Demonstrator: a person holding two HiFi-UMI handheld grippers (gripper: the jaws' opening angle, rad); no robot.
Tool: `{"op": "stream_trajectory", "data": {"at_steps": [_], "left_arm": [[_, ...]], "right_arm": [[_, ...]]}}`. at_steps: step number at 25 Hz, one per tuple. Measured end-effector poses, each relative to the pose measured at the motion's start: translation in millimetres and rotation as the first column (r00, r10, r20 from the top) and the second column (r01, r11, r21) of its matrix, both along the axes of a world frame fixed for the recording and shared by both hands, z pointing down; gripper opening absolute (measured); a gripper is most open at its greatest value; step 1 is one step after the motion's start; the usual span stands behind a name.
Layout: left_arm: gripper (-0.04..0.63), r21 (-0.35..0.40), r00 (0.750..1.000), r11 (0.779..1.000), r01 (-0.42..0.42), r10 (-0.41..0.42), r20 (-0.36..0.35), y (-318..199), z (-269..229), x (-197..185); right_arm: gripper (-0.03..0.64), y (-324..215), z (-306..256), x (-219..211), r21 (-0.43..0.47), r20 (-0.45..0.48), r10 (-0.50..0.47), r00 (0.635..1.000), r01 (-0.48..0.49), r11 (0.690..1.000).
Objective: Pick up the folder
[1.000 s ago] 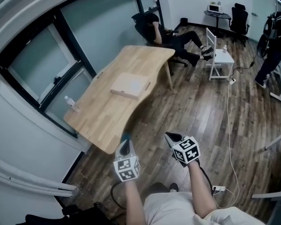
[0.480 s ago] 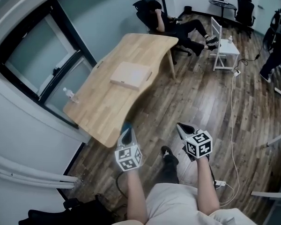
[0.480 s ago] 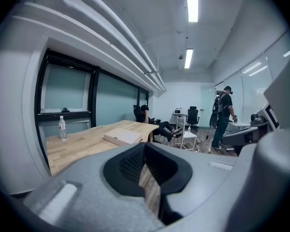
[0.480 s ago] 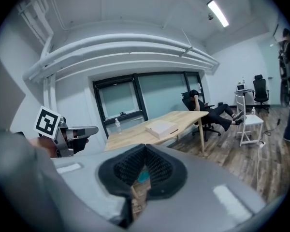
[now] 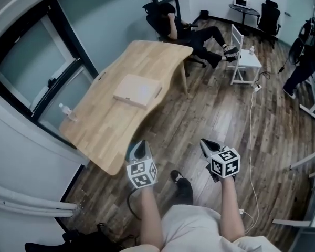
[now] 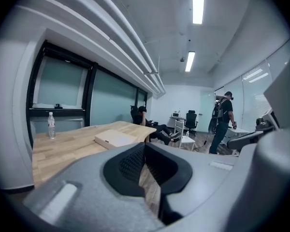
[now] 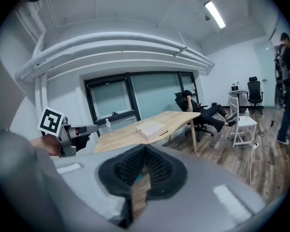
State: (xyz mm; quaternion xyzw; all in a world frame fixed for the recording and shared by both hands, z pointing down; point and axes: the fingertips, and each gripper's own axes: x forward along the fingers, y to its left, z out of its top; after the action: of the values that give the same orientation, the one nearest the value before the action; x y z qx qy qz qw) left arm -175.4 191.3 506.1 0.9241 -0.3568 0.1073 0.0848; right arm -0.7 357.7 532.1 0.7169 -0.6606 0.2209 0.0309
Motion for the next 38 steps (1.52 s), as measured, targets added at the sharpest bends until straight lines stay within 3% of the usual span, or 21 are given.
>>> {"op": "stream_trajectory", "data": {"at_steps": [16, 23, 33, 38], "left_arm": [[0.008, -0.034, 0.998, 0.998, 0.048, -0.049, -0.028, -117.5, -4.0, 61.4], [0.008, -0.054, 0.994, 0.994, 0.092, -0.095, -0.046, -169.5, 4.3, 72.2], [0.008, -0.072, 0.980, 0.980, 0.188, -0.192, -0.052, -254.9, 12.1, 77.3], [0.008, -0.072, 0.980, 0.979, 0.190, -0.193, -0.043, -282.4, 20.8, 91.7]], "right_arm": [[0.002, -121.0, -7.7, 59.8, -0.022, -0.001, -0.067, 0.998, 0.067, 0.997], [0.002, -179.5, -12.2, 86.7, -0.028, -0.028, -0.104, 0.994, 0.104, 0.994], [0.002, -274.0, 5.6, 92.9, -0.058, -0.022, -0.217, 0.976, 0.215, 0.975], [0.002, -308.2, 21.1, 103.8, -0.058, -0.001, -0.231, 0.973, 0.231, 0.971]]}}
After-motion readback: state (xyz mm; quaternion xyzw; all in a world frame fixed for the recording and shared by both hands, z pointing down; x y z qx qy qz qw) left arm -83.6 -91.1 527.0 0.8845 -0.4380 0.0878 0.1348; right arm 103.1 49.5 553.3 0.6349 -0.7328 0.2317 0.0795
